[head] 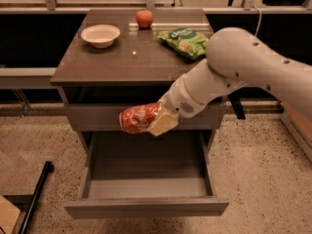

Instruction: Place coke can into middle drawer

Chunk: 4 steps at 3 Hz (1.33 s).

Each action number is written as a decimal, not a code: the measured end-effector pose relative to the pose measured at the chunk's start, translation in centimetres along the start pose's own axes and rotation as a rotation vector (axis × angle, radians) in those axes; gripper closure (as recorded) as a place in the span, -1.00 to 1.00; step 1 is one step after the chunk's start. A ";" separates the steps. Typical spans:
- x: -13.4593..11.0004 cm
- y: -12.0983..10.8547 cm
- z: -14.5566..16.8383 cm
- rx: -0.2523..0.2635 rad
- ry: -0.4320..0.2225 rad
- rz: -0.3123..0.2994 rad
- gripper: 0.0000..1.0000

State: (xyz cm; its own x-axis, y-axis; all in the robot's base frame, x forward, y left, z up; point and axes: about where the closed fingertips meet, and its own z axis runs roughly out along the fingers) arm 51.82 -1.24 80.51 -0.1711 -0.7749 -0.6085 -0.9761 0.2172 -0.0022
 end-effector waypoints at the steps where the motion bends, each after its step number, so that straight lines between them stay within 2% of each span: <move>1: 3.6 1.1 4.8 -0.013 -0.082 0.092 1.00; 2: 7.6 -1.2 10.4 0.049 -0.187 0.171 1.00; 3: 7.2 -2.1 10.3 0.082 -0.196 0.172 1.00; 4: 8.5 -1.2 12.6 0.024 -0.179 0.161 1.00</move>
Offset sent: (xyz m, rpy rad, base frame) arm 0.0647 -0.0108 -0.1849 0.3295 -0.0917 -0.3371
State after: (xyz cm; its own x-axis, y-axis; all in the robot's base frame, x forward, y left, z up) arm 53.24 -0.59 65.37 -0.2953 -0.6119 -0.7337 -0.9345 0.3448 0.0886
